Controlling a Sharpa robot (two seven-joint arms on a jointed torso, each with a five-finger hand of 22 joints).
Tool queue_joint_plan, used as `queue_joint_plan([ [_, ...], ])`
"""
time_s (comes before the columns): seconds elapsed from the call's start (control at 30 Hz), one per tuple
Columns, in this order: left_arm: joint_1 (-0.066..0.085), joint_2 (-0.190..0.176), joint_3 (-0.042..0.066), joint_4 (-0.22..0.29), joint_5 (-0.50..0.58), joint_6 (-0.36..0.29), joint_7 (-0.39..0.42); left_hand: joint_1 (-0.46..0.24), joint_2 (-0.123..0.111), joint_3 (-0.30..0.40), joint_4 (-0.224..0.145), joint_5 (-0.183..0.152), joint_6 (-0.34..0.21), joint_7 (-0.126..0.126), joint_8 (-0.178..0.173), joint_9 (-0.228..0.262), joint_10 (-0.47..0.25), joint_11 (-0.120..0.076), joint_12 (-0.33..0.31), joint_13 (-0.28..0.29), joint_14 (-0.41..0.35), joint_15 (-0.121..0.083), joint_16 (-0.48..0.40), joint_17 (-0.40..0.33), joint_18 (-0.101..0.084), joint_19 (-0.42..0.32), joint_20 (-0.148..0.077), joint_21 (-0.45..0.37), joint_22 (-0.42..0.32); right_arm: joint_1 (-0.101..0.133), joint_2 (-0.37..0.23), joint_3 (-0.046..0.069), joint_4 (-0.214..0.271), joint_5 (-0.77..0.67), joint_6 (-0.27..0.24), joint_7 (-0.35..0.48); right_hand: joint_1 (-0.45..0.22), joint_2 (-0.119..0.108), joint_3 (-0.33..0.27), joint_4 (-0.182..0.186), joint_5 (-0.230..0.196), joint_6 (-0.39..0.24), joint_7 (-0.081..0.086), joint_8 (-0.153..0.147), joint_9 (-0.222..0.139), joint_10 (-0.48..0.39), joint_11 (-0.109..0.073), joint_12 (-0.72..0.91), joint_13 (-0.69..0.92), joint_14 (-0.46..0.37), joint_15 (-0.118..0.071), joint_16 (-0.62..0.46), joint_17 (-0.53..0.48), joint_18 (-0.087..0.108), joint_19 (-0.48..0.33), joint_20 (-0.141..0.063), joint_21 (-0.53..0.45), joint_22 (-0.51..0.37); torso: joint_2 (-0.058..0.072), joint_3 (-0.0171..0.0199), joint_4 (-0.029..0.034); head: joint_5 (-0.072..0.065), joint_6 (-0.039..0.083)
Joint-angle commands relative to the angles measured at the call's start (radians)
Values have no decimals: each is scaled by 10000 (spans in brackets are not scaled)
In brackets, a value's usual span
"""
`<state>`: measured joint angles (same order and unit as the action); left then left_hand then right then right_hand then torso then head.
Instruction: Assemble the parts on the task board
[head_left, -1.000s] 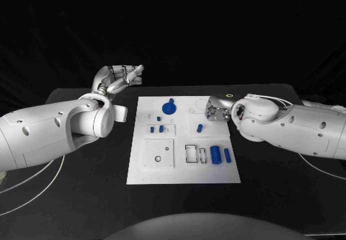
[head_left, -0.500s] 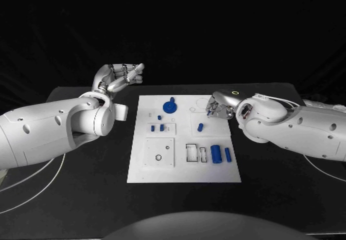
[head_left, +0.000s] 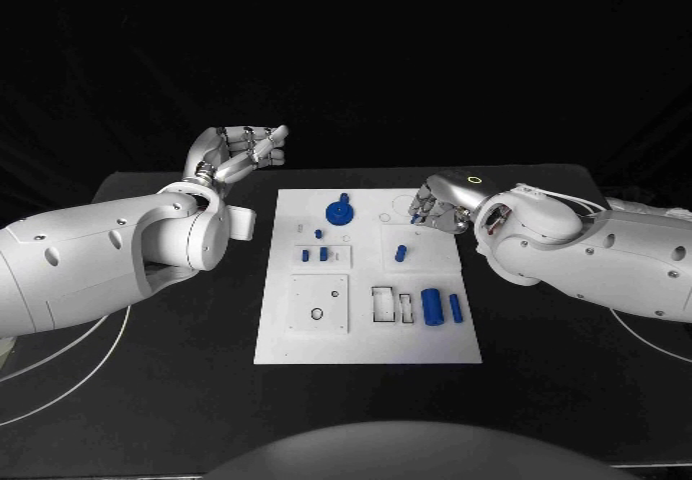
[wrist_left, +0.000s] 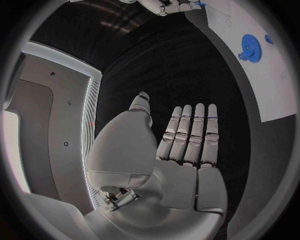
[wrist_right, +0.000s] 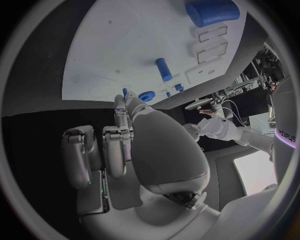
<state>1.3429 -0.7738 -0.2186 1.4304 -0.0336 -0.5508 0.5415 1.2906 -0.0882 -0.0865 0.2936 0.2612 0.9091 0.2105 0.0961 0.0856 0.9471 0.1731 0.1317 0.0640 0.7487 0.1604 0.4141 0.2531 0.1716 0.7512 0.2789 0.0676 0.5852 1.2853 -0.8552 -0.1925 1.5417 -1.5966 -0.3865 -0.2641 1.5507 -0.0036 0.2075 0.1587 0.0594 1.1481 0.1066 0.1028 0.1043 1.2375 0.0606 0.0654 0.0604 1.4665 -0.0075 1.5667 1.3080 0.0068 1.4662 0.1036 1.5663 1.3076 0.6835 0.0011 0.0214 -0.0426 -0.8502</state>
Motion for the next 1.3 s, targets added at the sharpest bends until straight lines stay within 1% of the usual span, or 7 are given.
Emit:
queue_joint_plan([
  [0.03,8,40,8,-16,28,119,47,-2,110,61,18,-38,-53,12,62,11,-71,9,34,9,-55,-25,65,-15,116,64,7,-1,-15,74,-45,9,170,-31,-251,216,-98,-35,50,29,-4,-67,24,-52,-11,-44,13,-52,-10,1043,50,41,2628,-68,1046,33,45,2632,-10,-1,9,35,-2],
  [0.43,2,288,6,-282,28,215,15,-2,116,59,18,-38,-53,12,69,13,-75,9,45,8,-61,-25,78,-36,115,69,7,-2,-36,238,202,20,1000,133,-31,807,-67,-36,117,18,9,-131,53,-120,-31,-134,42,-60,-10,1043,88,41,2628,-68,1046,66,45,2632,-14,-5,25,207,-111],
  [0.67,-8,517,5,-477,28,266,0,-2,124,61,17,-37,-55,12,70,13,-79,9,47,8,-66,-25,81,-44,114,70,7,-3,-43,263,611,28,1393,61,535,1088,-49,-32,146,8,20,-144,64,-138,-36,-160,50,-59,-10,1043,98,41,2628,-68,1046,75,45,2632,-14,-20,40,312,-225],
  [0.77,-11,598,5,-530,28,283,0,-2,124,61,17,-37,-55,12,70,13,-79,9,47,8,-66,-25,81,-44,114,70,7,-3,-43,262,761,28,1457,-56,802,1146,-42,-29,156,5,25,-145,68,-142,-36,-167,53,-58,-9,1043,103,41,2628,-68,1046,79,45,2632,-18,-25,23,392,-225],
  [0.9,-15,682,4,-578,28,315,-2,-1,144,65,17,-36,-62,14,72,13,-86,10,54,7,-75,-23,89,-61,113,72,7,-5,-61,227,950,27,1471,-171,1089,1221,-26,-35,184,-9,32,-163,83,-164,-42,-205,68,-61,-10,1043,118,41,2628,-68,1046,91,45,2632,-26,-29,23,419,-225],
  [1.03,-25,723,4,-620,28,330,-2,-1,144,65,17,-36,-62,14,72,13,-86,10,54,7,-75,-23,89,-61,113,72,7,-5,-61,191,1109,26,1434,-319,1393,1287,-20,-37,207,-14,35,-186,100,-186,-49,-236,83,-61,-10,1043,133,41,2628,-68,1046,104,45,2632,-24,-17,14,503,-225],
  [1.3,-42,738,3,-669,28,338,5,0,156,67,17,-37,-66,14,74,13,-91,11,58,7,-81,-22,95,-72,112,73,8,-6,-72,44,1352,21,1376,-837,1877,1377,-17,-42,230,-18,34,-210,110,-209,-56,-272,95,-63,-11,1043,143,41,2628,-68,1046,116,45,2632,2,-3,12,557,-225],
])
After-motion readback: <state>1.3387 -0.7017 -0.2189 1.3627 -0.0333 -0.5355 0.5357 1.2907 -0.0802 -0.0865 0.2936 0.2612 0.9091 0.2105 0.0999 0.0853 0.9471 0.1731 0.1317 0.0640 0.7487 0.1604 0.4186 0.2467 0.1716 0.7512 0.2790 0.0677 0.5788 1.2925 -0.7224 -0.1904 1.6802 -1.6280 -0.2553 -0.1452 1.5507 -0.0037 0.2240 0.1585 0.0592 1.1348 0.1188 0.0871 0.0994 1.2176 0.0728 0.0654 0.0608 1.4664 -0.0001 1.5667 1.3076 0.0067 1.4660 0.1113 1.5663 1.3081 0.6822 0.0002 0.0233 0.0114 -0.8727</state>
